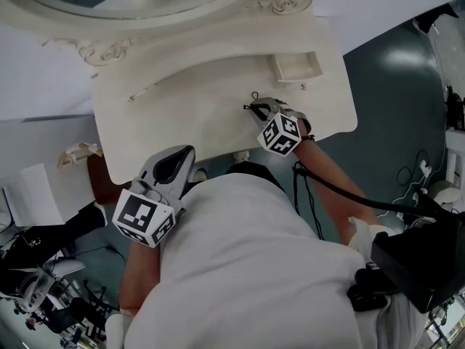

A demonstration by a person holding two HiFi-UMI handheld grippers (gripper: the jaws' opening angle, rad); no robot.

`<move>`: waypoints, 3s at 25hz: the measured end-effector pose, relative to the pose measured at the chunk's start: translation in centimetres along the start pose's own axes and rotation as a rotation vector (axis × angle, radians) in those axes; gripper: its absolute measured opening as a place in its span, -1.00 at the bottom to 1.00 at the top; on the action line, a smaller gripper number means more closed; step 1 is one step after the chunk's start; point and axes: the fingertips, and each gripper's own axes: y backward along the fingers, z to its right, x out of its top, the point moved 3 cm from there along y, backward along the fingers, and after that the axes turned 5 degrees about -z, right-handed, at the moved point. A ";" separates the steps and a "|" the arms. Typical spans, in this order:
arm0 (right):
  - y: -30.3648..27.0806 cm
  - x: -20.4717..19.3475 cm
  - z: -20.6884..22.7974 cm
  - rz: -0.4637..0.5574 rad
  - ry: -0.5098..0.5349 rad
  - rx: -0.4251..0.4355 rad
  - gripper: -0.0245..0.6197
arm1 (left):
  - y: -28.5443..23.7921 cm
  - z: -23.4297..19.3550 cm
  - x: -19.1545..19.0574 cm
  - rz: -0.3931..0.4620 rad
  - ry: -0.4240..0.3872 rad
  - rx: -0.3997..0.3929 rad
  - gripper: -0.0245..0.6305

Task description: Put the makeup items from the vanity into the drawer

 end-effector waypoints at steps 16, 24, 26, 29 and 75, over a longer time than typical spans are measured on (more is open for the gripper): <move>10.1 2.0 3.9 0.071 0.027 0.010 -0.89 | -2.9 1.9 2.1 0.009 -0.053 -0.069 -0.92; 11.5 -1.4 10.9 0.007 0.028 -0.036 -0.89 | -4.1 2.0 3.3 0.010 -0.069 -0.079 -0.92; 11.1 -2.4 12.4 -0.011 0.030 -0.038 -0.89 | -4.2 1.8 3.6 0.008 -0.068 -0.074 -0.92; 10.2 -3.5 14.0 -0.035 0.033 -0.035 -0.89 | -4.4 1.5 3.7 0.004 -0.063 -0.062 -0.92; 3.6 -6.0 16.0 -0.221 0.020 0.103 -0.77 | -2.4 -3.2 3.0 -0.013 -0.018 -0.048 -0.92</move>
